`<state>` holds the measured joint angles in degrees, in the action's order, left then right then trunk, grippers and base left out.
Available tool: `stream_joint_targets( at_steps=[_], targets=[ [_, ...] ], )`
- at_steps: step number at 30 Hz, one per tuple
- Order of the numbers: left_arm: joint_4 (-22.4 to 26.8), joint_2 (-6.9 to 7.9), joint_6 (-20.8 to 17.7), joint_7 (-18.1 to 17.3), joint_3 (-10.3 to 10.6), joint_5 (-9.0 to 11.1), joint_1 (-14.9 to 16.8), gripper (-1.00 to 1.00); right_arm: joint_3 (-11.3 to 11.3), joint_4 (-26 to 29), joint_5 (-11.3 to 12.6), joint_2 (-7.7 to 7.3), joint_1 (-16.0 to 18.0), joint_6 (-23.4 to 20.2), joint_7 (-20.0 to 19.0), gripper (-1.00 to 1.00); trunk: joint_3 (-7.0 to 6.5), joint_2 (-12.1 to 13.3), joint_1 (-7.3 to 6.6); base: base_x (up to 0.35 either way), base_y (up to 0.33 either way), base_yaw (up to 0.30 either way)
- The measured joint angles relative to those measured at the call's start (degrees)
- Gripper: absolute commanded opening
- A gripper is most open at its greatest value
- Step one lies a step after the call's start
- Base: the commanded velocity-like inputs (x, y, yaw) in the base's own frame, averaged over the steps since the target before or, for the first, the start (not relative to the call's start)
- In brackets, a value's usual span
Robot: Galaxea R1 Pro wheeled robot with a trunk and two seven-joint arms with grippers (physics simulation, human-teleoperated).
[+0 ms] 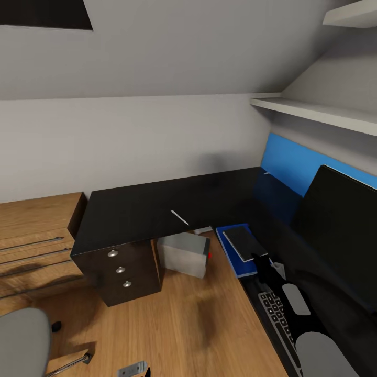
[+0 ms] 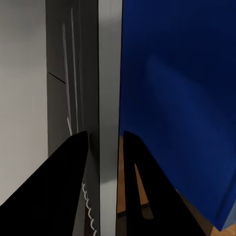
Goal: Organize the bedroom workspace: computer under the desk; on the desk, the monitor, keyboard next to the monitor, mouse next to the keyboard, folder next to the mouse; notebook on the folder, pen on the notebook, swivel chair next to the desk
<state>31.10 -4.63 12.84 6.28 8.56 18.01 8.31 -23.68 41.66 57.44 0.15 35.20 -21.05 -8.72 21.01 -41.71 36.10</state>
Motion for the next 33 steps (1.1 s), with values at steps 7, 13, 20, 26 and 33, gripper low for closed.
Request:
stream_joint_targets(
  at_steps=[7,13,20,26,33],
  targets=[
    [-0.02,0.0,0.01,0.0,-0.03,-0.01,0.0,1.0,0.0,0.0,-0.01,0.0,0.0,0.0,0.07,-1.0,0.0,0.0,0.0,0.0,0.0,0.0],
    [0.01,0.01,0.01,0.0,0.0,-0.02,0.0,1.0,0.0,0.0,-0.01,0.0,0.0,0.0,0.09,-1.0,0.0,0.0,0.0,0.0,0.0,0.0],
    [0.02,0.0,0.01,0.0,0.01,-0.02,0.0,1.0,-0.06,0.0,0.0,0.0,0.0,0.0,0.12,1.0,0.0,0.0,0.0,0.0,0.0,0.0],
    [0.0,0.0,0.01,0.0,0.01,-0.02,0.0,1.0,-0.09,0.0,0.0,0.0,0.0,-0.01,0.11,1.0,0.0,0.0,0.0,0.0,0.0,0.0],
    [0.02,0.0,0.01,0.0,0.01,-0.02,0.0,1.0,-0.09,0.0,0.0,0.0,0.01,-0.01,0.11,1.0,0.0,0.0,0.0,0.0,0.0,0.0]
  ],
)
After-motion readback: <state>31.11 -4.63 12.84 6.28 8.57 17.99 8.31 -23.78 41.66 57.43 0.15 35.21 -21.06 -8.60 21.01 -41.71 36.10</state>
